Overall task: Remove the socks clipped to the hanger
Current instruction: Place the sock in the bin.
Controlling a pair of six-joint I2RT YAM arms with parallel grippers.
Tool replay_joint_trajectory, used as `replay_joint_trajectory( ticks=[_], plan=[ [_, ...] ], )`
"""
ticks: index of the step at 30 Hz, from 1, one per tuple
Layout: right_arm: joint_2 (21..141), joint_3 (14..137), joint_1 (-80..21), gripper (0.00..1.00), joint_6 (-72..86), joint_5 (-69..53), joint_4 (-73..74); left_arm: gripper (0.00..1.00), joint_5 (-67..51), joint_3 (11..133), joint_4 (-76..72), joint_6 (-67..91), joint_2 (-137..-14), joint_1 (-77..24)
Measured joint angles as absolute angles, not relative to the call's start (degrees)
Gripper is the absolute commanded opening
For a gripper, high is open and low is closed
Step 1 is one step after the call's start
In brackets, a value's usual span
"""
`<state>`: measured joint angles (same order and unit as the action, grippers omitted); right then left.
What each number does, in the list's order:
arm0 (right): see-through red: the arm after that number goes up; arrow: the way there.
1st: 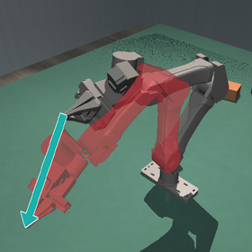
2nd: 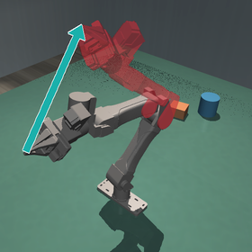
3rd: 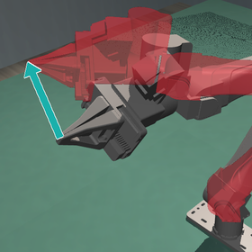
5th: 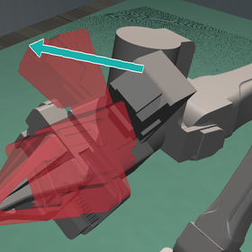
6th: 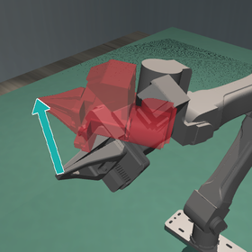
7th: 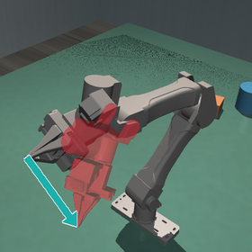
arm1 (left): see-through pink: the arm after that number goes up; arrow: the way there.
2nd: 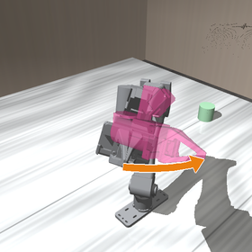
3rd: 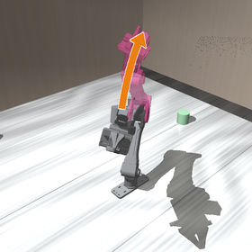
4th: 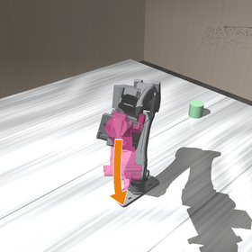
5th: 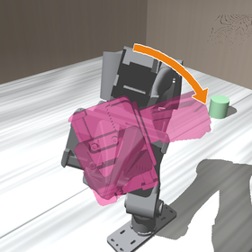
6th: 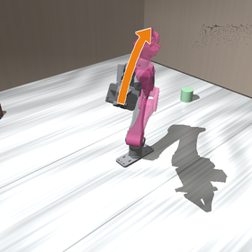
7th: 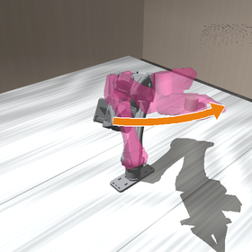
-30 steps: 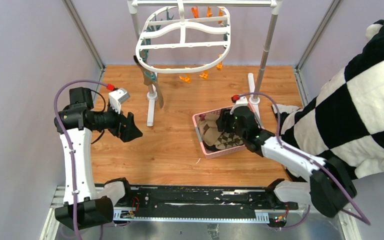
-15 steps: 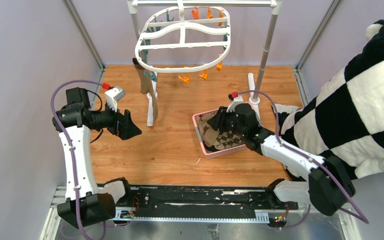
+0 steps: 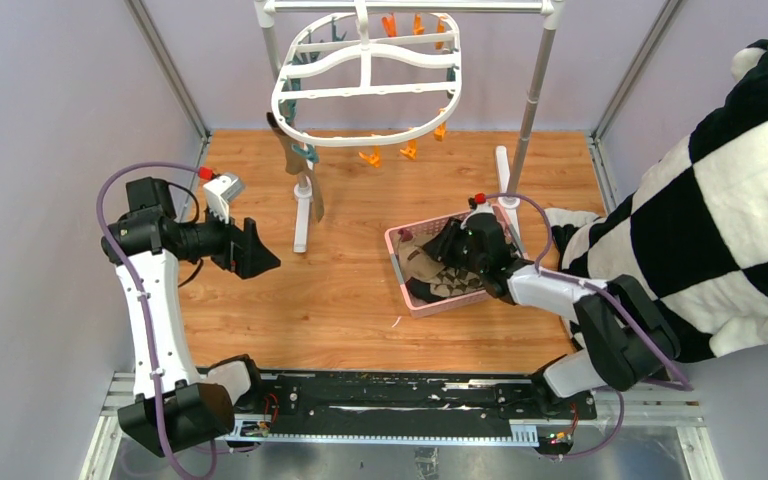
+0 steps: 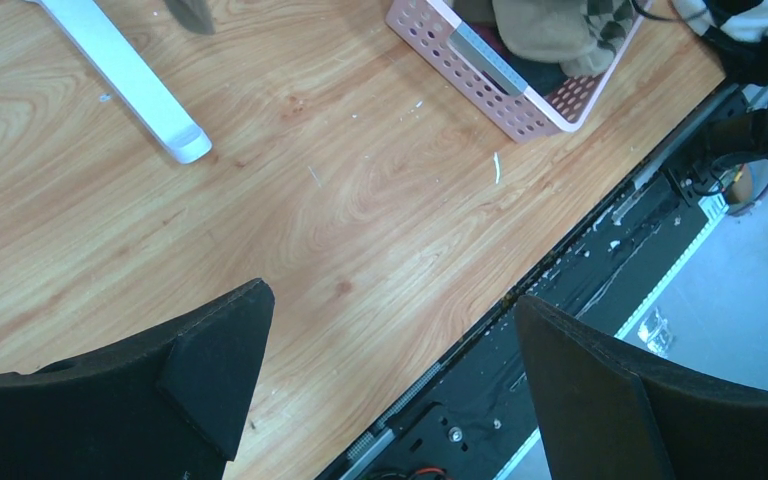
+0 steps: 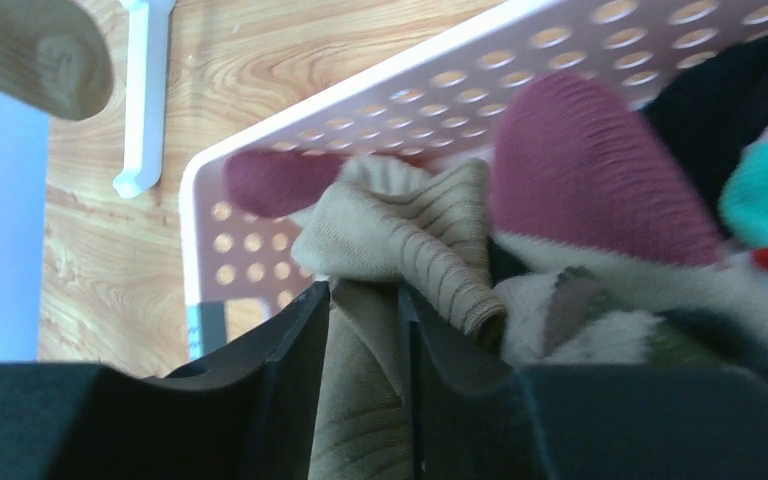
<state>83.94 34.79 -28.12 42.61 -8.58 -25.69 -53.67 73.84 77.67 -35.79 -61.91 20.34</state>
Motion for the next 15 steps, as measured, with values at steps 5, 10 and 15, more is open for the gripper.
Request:
replay_joint_trajectory(
  ticks=[5,10,15],
  plan=[
    [74.08,34.63,-38.81,0.57,39.83,5.41,-18.72,1.00,-55.27,73.82,77.65,-35.51,-64.18,21.63],
    [68.88,41.93,-47.48,0.65,30.98,15.66,-13.54,1.00,-56.34,73.82,77.62,-35.38,-67.11,23.24],
    [75.68,54.28,-51.55,0.67,19.92,14.09,-17.65,1.00,-56.64,73.80,77.65,-35.53,-68.42,26.04]
  ],
)
